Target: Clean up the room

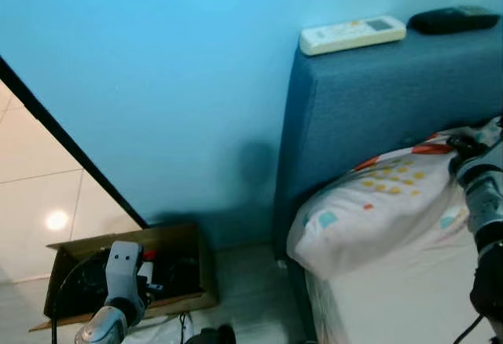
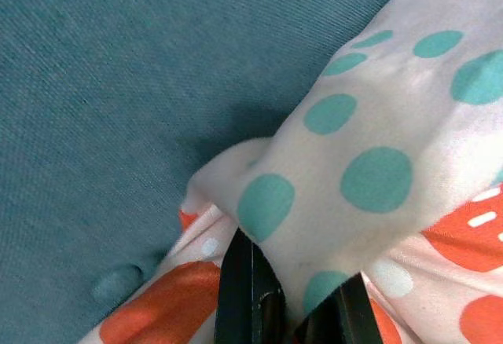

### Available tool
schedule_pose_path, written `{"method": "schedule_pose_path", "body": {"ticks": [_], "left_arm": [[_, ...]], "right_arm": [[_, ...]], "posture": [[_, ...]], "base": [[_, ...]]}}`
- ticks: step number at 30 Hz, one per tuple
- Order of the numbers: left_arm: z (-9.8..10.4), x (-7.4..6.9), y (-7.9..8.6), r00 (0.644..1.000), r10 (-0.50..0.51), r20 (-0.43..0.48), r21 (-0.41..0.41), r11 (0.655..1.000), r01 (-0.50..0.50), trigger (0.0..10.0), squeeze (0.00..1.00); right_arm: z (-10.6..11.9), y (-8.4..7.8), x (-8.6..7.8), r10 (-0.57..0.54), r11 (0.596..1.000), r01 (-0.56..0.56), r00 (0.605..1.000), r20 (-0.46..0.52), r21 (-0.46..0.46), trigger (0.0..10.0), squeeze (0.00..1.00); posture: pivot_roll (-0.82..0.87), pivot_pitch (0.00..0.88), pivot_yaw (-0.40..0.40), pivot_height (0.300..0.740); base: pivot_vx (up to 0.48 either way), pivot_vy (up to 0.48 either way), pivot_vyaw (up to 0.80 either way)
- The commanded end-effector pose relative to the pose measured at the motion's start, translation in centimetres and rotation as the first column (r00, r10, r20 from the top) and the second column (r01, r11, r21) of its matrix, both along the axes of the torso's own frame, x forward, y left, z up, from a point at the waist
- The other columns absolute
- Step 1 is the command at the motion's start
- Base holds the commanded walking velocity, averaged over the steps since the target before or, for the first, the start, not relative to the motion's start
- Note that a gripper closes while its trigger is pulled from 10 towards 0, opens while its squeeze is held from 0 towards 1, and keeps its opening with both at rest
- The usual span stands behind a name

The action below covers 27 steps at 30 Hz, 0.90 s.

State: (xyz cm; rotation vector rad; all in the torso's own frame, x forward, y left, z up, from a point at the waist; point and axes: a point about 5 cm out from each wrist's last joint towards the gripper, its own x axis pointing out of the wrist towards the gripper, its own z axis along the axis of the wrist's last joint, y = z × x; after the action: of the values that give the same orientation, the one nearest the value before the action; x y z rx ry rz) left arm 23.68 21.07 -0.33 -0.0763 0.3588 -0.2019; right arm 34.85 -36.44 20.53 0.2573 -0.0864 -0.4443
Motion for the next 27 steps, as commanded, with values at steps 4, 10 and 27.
{"method": "schedule_pose_path", "body": {"ticks": [4,10,27], "left_arm": [[-0.4,-2.0,1.3,0.999,-0.003,-0.048,0.028,1.0,0.005,10.0,0.0],[-0.7,-3.3,1.5,0.997,-0.007,-0.078,0.037,0.999,0.01,10.0,0.0],[-0.3,-4.2,1.6,0.993,-0.006,-0.118,0.045,0.999,0.011,10.0,0.0]], "right_arm": [[4.1,-1.1,0.0,-0.016,0.999,0.011,0.984,0.18,0.031,10.0,0.0],[7.2,-2.4,-0.7,-0.044,0.999,0.036,0.956,0.29,0.034,10.0,0.0],[8.2,-5.6,-3.3,-0.128,0.99,0.139,0.95,0.285,-0.02,10.0,0.0]], "posture": [[0.19,0.307,0.092,0.74],[0.19,0.322,0.096,0.74],[0.19,0.324,0.099,0.74]], "base": [[0.0,0.0,0.0],[0.0,0.0,0.0],[0.0,0.0,0.0]]}}
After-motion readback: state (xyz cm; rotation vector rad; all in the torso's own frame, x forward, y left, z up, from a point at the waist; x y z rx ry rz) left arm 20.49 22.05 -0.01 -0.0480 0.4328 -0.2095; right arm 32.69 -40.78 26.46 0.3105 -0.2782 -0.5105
